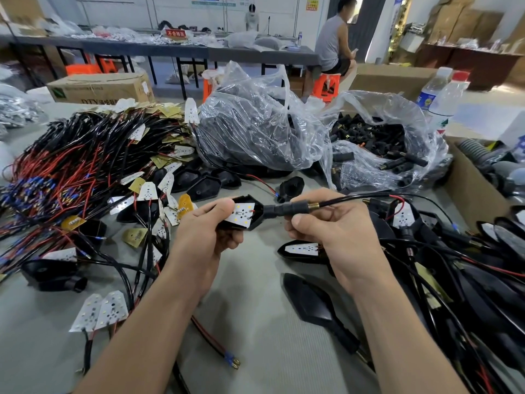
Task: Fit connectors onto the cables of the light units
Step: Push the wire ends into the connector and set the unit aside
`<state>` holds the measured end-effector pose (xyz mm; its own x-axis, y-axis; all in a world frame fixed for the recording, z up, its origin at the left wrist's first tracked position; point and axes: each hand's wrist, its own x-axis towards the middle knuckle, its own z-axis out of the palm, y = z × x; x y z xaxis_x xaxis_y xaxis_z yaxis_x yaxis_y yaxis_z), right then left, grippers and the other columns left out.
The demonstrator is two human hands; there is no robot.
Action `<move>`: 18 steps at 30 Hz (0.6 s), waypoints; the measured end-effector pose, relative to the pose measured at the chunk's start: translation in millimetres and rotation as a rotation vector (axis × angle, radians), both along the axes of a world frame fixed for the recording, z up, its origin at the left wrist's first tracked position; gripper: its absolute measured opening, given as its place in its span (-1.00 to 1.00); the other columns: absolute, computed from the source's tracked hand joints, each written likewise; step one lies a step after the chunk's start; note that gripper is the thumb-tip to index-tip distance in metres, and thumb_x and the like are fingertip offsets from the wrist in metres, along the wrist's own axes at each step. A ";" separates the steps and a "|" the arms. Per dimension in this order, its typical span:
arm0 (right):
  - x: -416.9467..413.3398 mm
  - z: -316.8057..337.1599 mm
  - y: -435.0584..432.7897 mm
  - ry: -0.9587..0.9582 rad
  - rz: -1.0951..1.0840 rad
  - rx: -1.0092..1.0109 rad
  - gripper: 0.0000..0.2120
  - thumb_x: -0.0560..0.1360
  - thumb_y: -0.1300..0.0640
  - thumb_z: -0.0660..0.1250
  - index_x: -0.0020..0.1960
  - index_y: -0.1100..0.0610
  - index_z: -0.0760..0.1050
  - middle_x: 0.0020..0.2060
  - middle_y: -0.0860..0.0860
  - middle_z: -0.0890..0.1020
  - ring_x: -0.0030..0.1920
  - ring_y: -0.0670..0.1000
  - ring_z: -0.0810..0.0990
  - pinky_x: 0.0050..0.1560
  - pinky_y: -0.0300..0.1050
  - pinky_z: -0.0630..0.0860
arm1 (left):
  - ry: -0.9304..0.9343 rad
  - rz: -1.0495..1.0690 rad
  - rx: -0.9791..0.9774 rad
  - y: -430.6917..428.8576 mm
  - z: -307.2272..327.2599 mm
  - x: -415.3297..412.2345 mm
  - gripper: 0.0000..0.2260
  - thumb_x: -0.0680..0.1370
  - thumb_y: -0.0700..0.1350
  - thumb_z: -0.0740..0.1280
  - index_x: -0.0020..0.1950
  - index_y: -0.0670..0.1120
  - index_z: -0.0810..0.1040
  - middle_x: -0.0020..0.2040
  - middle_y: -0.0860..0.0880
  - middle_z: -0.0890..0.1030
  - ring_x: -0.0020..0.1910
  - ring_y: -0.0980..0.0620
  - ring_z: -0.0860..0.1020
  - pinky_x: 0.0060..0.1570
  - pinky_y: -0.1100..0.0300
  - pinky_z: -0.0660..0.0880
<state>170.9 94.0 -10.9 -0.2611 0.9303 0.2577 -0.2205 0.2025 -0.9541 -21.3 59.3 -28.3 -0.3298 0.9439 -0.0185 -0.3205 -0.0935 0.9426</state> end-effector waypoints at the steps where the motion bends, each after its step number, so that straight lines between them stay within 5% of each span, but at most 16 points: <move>1: 0.1 0.0 0.2 -0.009 -0.001 0.005 -0.76 0.42 0.57 0.37 -0.09 0.28 0.65 -0.29 0.29 0.66 -0.29 0.12 0.63 -0.21 -0.13 0.63 | 0.009 0.009 0.003 0.1 0.1 0.1 -0.64 0.65 -0.19 0.28 -0.28 -0.04 0.74 -0.42 -0.07 0.57 -0.52 0.05 0.48 -0.53 0.28 0.38; 7: -6.1 -3.0 -2.5 0.063 -0.006 -0.038 -0.78 0.42 0.61 0.33 0.00 0.41 0.58 -0.27 0.34 0.63 -0.27 0.11 0.66 -0.18 -0.13 0.64 | 0.140 0.077 0.105 -0.5 0.7 -2.9 -0.69 0.64 -0.23 0.30 -0.16 0.03 0.76 -0.36 -0.07 0.63 -0.50 0.02 0.51 -0.50 0.25 0.42; 13: -13.9 -4.3 -6.1 0.064 -0.007 -0.049 -0.68 0.42 0.56 0.39 -0.14 0.16 0.68 -0.27 0.20 0.69 -0.19 0.13 0.69 -0.06 0.03 0.69 | 0.099 0.000 0.141 -1.0 0.6 1.6 -0.69 0.65 -0.26 0.26 -0.12 -0.03 0.76 -0.32 -0.09 0.63 -0.49 0.02 0.51 -0.50 0.25 0.42; 18: -18.4 -4.0 -9.2 0.062 -0.005 -0.063 -0.76 0.38 0.43 0.44 -0.15 0.11 0.71 -0.28 0.17 0.69 -0.20 0.11 0.69 -0.11 -0.04 0.68 | 0.052 -0.017 0.117 -1.1 0.1 6.7 -0.80 0.66 -0.25 0.24 -0.02 -0.20 0.66 -0.34 -0.10 0.61 -0.50 0.02 0.50 -0.52 0.25 0.43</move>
<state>152.5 84.8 -14.8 -0.2417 0.9464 0.2145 -0.2788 0.1440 -0.9495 -14.5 58.2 -28.2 -0.3115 0.9440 0.1087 -0.2740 -0.1988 0.9410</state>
